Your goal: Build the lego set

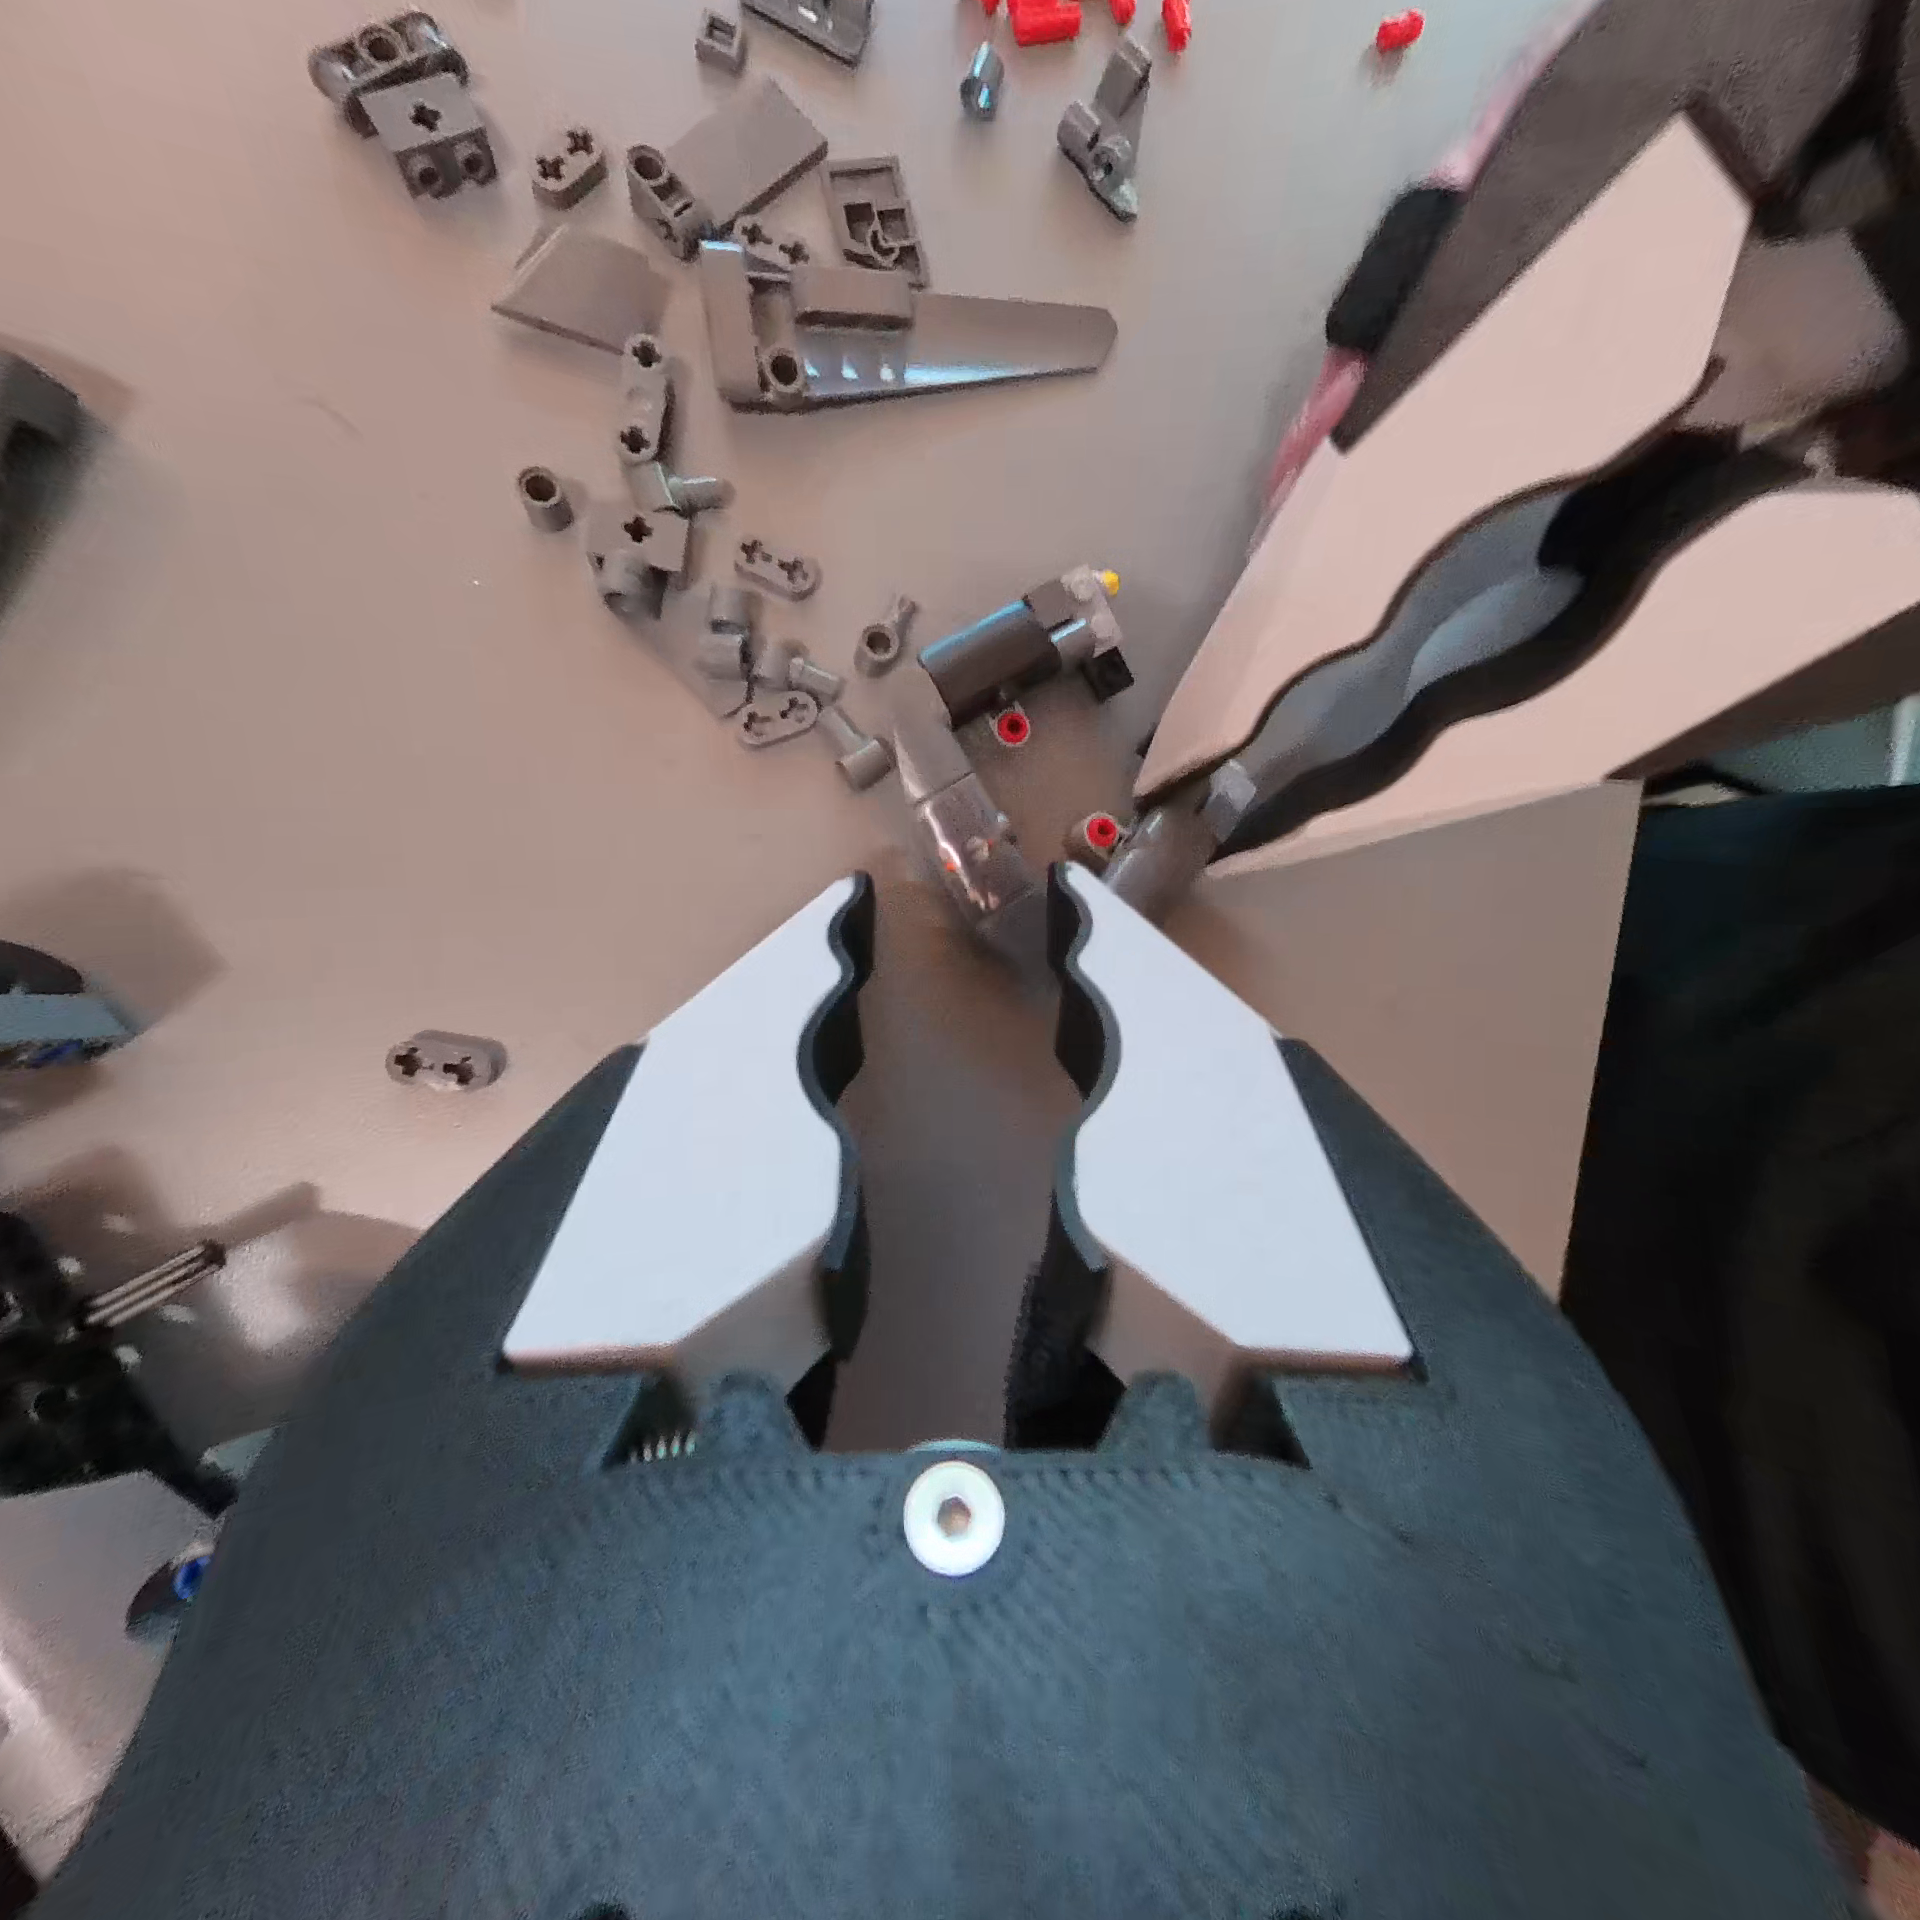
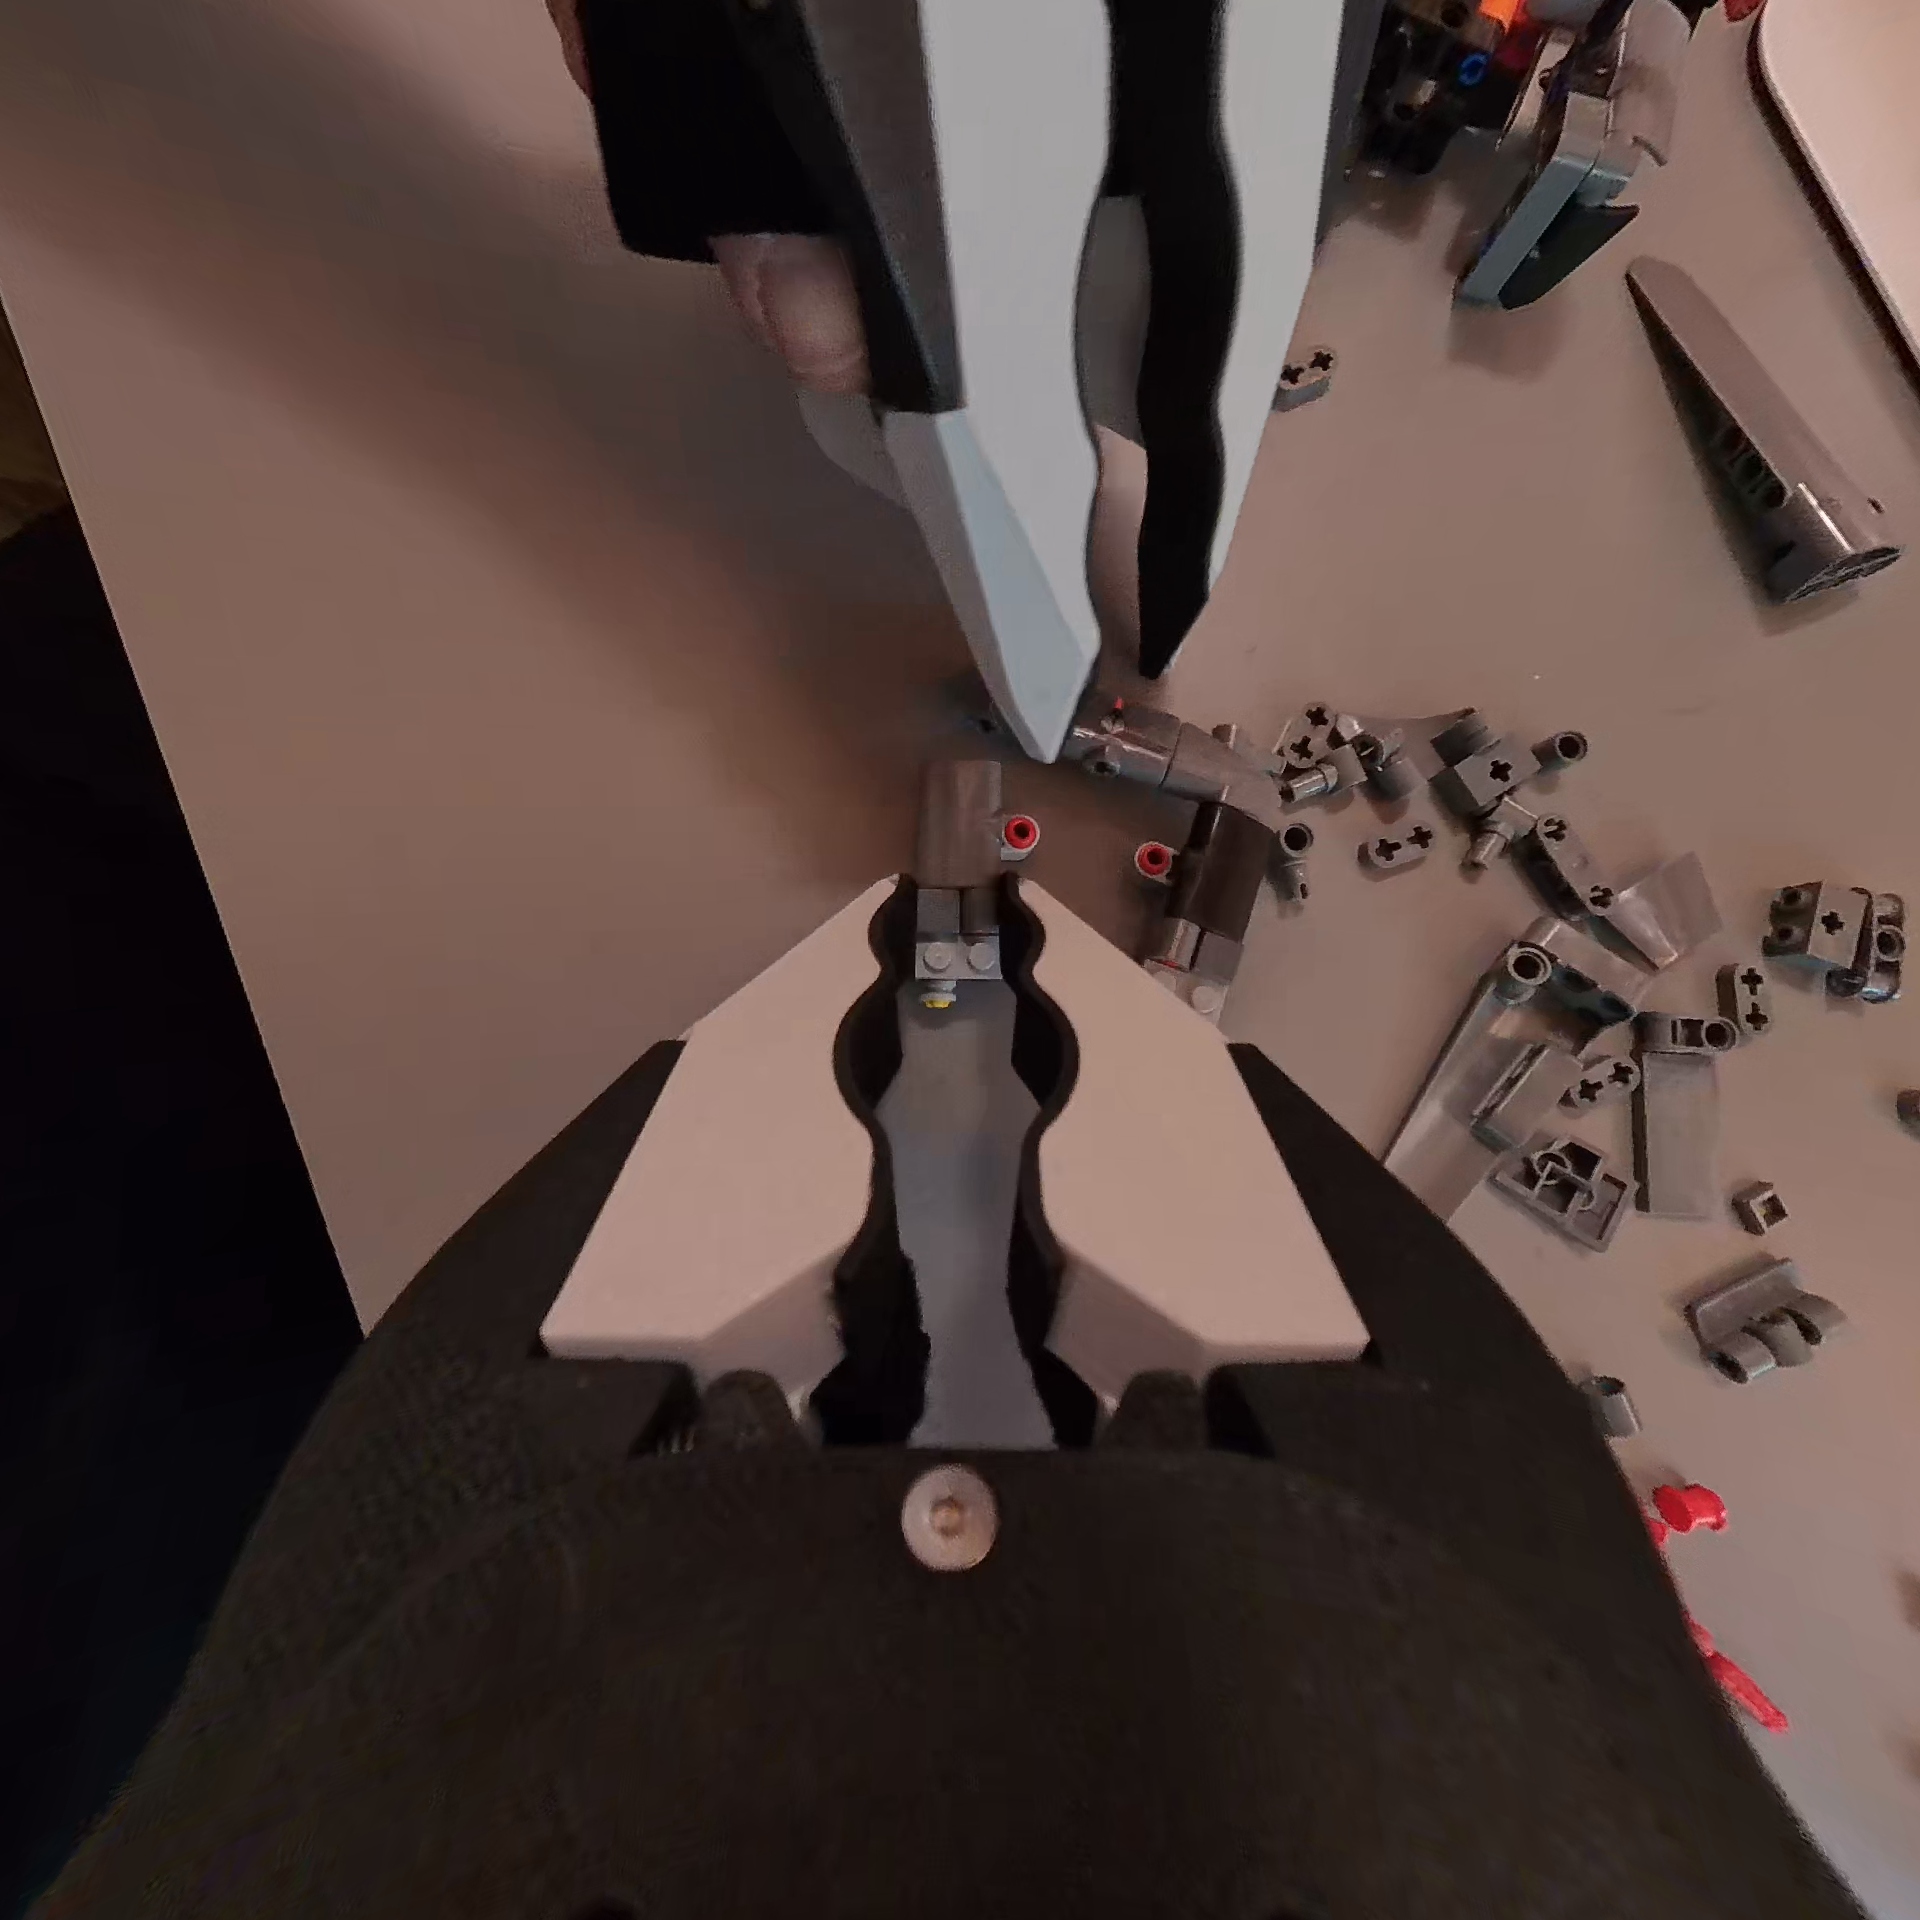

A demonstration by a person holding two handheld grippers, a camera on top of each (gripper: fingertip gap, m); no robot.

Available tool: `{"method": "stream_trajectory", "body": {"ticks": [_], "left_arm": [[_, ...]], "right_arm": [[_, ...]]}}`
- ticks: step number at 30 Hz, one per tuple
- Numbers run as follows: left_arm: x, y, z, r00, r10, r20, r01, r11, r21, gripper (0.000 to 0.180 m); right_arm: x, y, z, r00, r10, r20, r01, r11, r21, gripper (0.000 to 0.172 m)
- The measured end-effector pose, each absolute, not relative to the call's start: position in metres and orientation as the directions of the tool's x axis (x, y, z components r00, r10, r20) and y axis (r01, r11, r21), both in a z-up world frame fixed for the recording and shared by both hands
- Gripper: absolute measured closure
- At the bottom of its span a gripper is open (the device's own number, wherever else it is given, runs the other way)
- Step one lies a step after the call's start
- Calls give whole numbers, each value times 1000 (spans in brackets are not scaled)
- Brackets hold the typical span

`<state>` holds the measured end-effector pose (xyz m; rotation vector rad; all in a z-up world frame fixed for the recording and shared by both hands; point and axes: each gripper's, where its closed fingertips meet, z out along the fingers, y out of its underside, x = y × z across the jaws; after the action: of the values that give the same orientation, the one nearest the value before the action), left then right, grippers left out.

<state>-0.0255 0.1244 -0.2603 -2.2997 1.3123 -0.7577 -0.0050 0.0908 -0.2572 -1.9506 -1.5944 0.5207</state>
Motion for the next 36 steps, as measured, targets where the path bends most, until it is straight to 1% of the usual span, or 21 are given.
{"method": "stream_trajectory", "body": {"ticks": [1, 4, 9, 14, 17, 21, 22, 24, 26, 30, 36], "left_arm": [[-23, 126, -259, 421, -861, 284, -647, -505, -571, 152], [-17, 126, -259, 427, -845, 323, -631, -534, -563, 165], [-10, 120, -260, 419, -827, 375, -622, -562, -545, 167], [-10, 122, -258, 452, -808, 377, -579, -588, -565, 168], [-10, 124, -256, 491, -773, 400, -514, -629, -583, 168], [-10, 123, -251, 537, -731, 420, -415, -663, -623, 168], [-11, 124, -250, 545, -730, 412, -402, -658, -636, 175], [-13, 128, -247, 571, -720, 395, -363, -653, -665, 177], [-11, 127, -247, 577, -711, 402, -343, -657, -671, 177], [-11, 127, -246, 592, -712, 378, -333, -643, -690, 177], [-9, 129, -241, 585, -691, 425, -269, -659, -702, 179]], "right_arm": [[-5, 91, -257, 213, 976, 49, 753, -132, -644, 159], [-5, 91, -257, 201, 979, 41, 743, -125, -657, 159], [-5, 91, -257, 190, 981, 41, 730, -113, -674, 159], [-1, 91, -257, 191, 980, 56, 724, -103, -682, 159], [3, 91, -257, 206, 976, 66, 722, -106, -683, 159], [1, 93, -256, 241, 970, 30, 686, -148, -712, 159], [1, 93, -256, 247, 969, 22, 674, -156, -722, 159], [0, 94, -255, 257, 966, 10, 658, -168, -734, 159], [-1, 94, -255, 263, 965, 6, 651, -173, -739, 159], [0, 92, -255, 254, 967, 22, 657, -155, -738, 159], [11, 95, -249, 233, 967, 101, 660, -81, -747, 159]]}}
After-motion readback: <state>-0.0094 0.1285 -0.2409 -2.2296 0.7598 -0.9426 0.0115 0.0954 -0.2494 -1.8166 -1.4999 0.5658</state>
